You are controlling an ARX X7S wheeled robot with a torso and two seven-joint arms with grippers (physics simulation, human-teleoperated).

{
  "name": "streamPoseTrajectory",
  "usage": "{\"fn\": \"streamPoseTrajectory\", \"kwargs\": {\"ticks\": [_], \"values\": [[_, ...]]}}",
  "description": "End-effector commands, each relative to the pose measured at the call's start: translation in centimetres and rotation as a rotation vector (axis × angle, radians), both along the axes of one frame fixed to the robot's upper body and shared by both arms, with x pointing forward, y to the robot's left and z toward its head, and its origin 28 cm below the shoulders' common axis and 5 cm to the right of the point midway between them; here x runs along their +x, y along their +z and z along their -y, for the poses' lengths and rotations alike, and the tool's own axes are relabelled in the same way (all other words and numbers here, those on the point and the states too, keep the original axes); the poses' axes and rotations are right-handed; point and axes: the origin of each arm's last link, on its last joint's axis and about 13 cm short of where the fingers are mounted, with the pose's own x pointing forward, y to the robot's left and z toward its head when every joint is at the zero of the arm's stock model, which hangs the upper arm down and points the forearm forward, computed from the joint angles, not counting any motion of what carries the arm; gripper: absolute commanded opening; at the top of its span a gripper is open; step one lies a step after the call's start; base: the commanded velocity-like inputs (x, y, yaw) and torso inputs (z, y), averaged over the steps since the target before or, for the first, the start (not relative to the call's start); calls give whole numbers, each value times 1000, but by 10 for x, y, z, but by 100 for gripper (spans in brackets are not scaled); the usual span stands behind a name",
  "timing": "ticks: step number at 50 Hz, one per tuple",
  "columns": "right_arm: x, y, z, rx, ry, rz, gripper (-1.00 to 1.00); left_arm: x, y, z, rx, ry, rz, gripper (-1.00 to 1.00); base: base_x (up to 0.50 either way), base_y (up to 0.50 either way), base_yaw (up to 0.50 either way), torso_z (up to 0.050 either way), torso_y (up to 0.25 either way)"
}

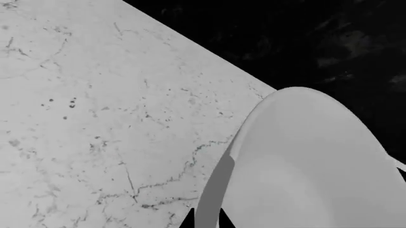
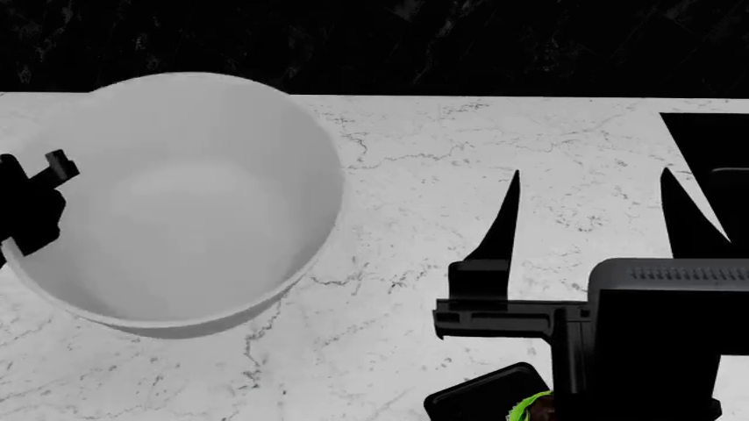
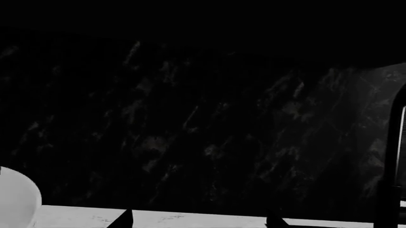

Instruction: Move the fresh-baked cupcake off the tray onto the counter, and place the bowl used for mixing into the sink.

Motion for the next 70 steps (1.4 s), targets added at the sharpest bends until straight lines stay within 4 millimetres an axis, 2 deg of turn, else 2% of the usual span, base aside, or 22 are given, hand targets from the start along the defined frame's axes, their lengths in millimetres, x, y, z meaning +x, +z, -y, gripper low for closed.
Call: {"fn": "streamPoseTrajectory", "kwargs": {"ticks": [1, 5, 10, 15, 19, 22, 25, 30, 33, 42, 47, 56, 63, 66, 70], "values": [[0, 1, 1, -2, -8, 0, 100, -29, 37, -13, -64, 74, 132, -100, 0, 0, 0, 0, 0], [0, -1, 1, -5, -8, -4, 100, -46, 47, -22, -29, 187, 288, -100, 0, 0, 0, 0, 0], [0, 1, 1, -7, -9, 3, 100, -85, 71, -27, 33, 251, 546, -100, 0, 0, 0, 0, 0], [-2, 2, 1, -9, -7, 10, 100, -104, 77, -30, 42, 317, 641, -100, 0, 0, 0, 0, 0], [-10, 9, 2, 50, 27, 2, 100, -102, 74, -30, 50, 321, 625, -100, 0, 0, 0, 0, 0], [-20, 14, 4, 56, 62, -68, 100, -99, 73, -31, 29, 333, 622, -100, 0, 0, 0, 0, 0], [-34, 23, 6, 65, 119, -127, 100, -96, 70, -31, 45, 331, 622, -100, 0, 0, 0, 0, 0], [-51, 39, 15, 112, 94, -185, 100, -93, 68, -33, 34, 337, 628, -100, 0, 0, 0, 0, 0], [-69, 46, 12, 123, 179, -243, 100, -93, 69, -34, 27, 333, 638, -100, 0, 0, 0, 0, 0], [-92, 51, 25, 151, 145, -379, 100, -97, 73, -34, 26, 327, 652, -100, 0, 0, 0, 0, 0], [-103, 54, 31, 137, 114, -386, 100, -96, 73, -33, 33, 330, 646, -100, 0, 0, -1, 0, 0], [-133, 74, 38, 144, 139, -342, 100, -91, 70, -30, 38, 320, 633, -100, 0, 0, 0, 0, 1], [-133, 70, 38, 207, 229, -425, 100, -92, 70, -29, 42, 314, 637, -100, 0, 0, 0, 0, 0], [-130, 67, 37, 183, 238, -436, 100, -92, 71, -29, 43, 316, 639, -100, 0, 0, 0, 0, 0], [-130, 71, 37, 201, 252, -466, 100, -91, 70, -28, 44, 314, 637, -100, 0, 0, 0, 0, 0]]}}
